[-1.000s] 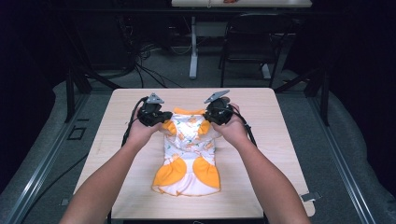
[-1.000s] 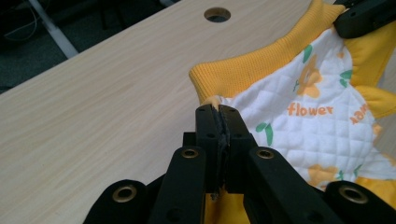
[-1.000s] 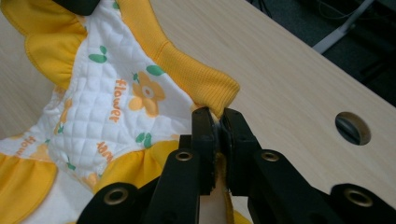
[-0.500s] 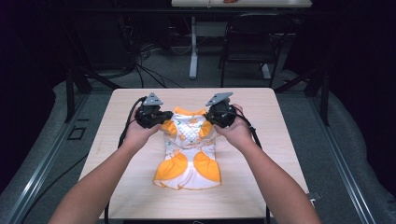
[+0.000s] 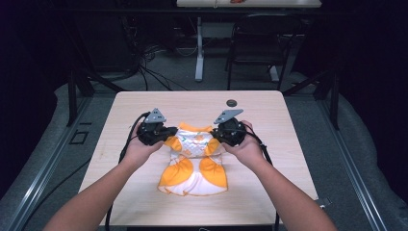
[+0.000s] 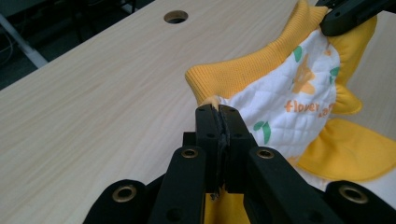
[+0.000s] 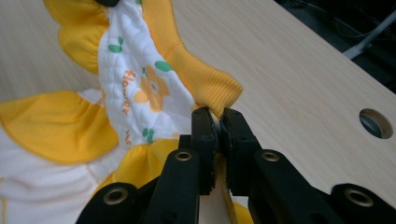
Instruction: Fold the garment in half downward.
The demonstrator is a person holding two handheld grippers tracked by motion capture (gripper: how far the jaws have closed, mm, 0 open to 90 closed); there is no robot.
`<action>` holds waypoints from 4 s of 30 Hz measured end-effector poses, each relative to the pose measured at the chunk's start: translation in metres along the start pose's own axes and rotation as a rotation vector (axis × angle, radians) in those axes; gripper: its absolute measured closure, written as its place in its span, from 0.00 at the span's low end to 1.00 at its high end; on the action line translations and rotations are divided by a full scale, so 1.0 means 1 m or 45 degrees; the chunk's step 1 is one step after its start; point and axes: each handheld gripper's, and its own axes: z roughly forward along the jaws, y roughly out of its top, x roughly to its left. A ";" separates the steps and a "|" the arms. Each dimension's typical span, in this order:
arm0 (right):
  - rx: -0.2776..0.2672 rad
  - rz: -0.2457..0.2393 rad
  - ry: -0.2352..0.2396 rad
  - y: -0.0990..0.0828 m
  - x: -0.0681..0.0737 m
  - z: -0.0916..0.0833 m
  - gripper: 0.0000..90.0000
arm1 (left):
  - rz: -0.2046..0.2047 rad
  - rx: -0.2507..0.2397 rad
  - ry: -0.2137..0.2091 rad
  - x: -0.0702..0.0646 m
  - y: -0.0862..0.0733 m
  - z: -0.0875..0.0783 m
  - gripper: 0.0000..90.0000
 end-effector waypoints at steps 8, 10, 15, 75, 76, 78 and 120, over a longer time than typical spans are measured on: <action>0.030 -0.010 0.031 -0.016 0.018 0.000 0.93 | 0.017 0.013 -0.036 -0.015 -0.020 -0.003 0.98; 0.048 -0.034 0.027 -0.023 0.025 0.001 0.93 | 0.028 0.020 -0.042 -0.021 -0.028 -0.004 0.98; 0.054 -0.014 0.087 -0.040 0.039 0.005 0.93 | 0.049 0.035 -0.052 -0.033 -0.050 -0.003 0.97; 0.040 0.163 0.300 -0.097 0.089 -0.002 0.83 | -0.058 0.113 -0.268 -0.073 -0.108 -0.013 0.81; 0.015 0.170 0.281 -0.097 0.089 -0.003 0.86 | -0.066 0.101 -0.275 -0.074 -0.110 -0.013 0.83; -0.035 0.178 0.262 -0.093 0.087 -0.006 0.89 | -0.076 0.100 -0.278 -0.074 -0.112 -0.011 0.85; 0.162 0.231 0.225 -0.098 0.054 0.041 1.00 | -0.176 0.140 -0.186 -0.049 -0.102 0.032 0.96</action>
